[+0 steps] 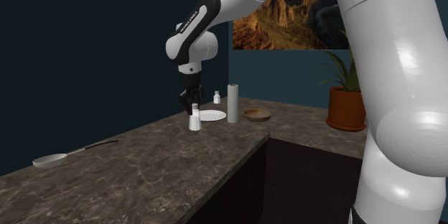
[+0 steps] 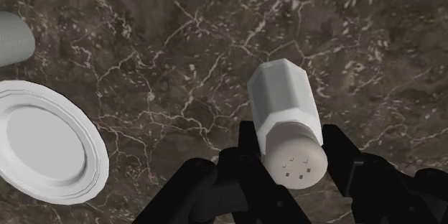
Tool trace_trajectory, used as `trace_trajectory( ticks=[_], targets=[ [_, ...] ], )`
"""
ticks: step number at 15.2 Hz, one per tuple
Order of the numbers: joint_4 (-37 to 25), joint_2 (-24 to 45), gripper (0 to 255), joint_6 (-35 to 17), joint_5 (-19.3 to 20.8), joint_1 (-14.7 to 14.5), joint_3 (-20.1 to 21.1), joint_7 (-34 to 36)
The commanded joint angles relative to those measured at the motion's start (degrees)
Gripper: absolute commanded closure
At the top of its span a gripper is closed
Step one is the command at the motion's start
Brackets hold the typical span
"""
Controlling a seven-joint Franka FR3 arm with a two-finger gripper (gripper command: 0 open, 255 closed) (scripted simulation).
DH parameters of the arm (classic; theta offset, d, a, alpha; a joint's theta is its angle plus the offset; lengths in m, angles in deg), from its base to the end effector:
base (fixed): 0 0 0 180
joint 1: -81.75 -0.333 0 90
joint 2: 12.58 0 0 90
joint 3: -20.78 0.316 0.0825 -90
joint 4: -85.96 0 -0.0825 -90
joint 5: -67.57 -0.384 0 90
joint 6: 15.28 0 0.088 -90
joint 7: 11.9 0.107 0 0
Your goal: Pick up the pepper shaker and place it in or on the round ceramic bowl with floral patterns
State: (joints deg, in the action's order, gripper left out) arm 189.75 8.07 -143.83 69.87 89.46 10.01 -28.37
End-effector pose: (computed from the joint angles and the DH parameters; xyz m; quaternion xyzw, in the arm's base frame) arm 0.6164 -0.1977 0.3539 0.9981 0.0016 0.0222 0.0582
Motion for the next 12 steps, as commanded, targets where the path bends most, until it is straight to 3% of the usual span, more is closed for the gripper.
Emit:
trace_trajectory(
  ticks=[1, 10, 12],
  targets=[
    [-0.6, -0.6, 255, 1.2, 0.1, -0.1, 0.0, 0.0],
    [-3.7, -3.0, 255, 6.6, 0.4, -0.2, -0.2, -0.2],
    [-3.9, -3.0, 255, 6.6, -0.1, 1.5, -0.9, -2.8]
  ],
)
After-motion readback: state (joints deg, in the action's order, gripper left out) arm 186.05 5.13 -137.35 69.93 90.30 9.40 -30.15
